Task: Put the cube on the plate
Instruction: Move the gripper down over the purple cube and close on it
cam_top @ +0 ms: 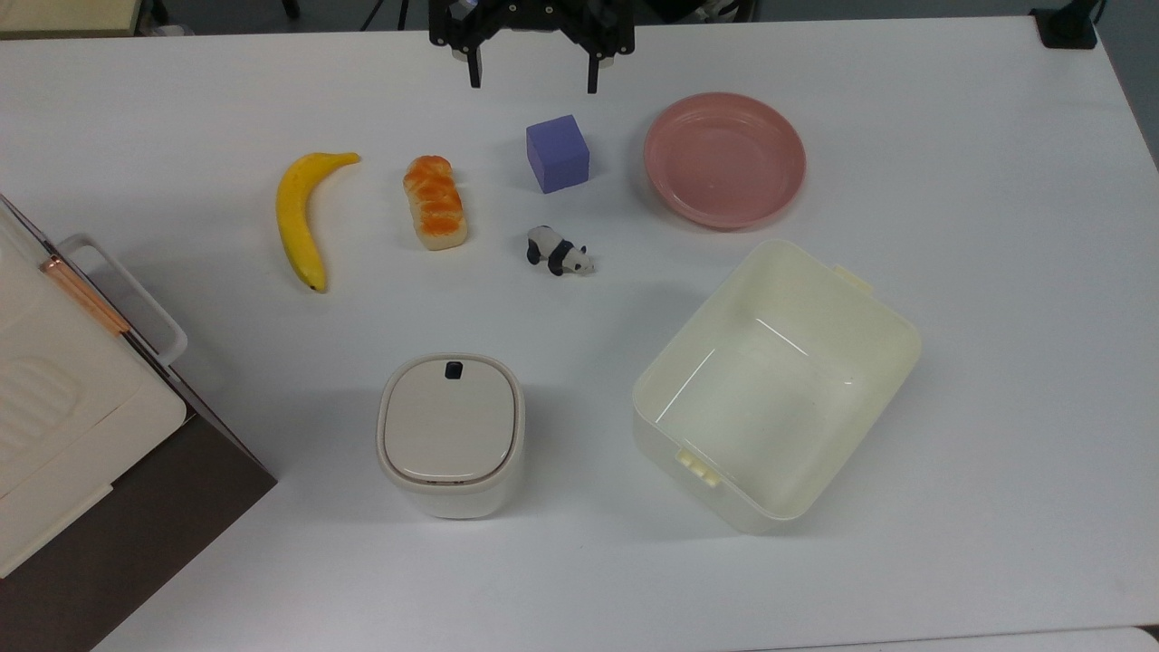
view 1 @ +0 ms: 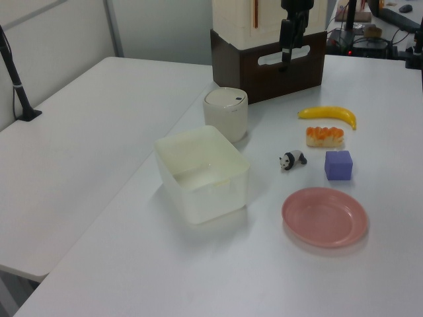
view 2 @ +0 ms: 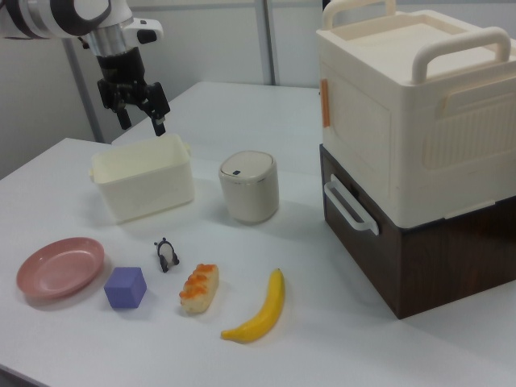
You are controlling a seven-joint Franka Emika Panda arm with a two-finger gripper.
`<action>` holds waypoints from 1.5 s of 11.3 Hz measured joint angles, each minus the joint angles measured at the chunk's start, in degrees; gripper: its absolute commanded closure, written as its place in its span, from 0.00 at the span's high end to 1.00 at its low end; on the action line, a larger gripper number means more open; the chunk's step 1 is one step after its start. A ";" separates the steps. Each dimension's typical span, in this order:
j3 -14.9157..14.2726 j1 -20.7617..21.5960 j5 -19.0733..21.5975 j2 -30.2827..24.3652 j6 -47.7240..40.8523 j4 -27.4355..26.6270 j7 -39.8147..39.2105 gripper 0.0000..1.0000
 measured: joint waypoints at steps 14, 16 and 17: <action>0.29 -3.86 2.04 -4.19 -0.01 -15.42 -17.62 1.00; 0.57 -2.40 1.92 -4.37 0.01 -19.73 -18.40 1.00; 0.62 -1.27 1.88 -4.38 0.34 -22.04 -18.53 1.00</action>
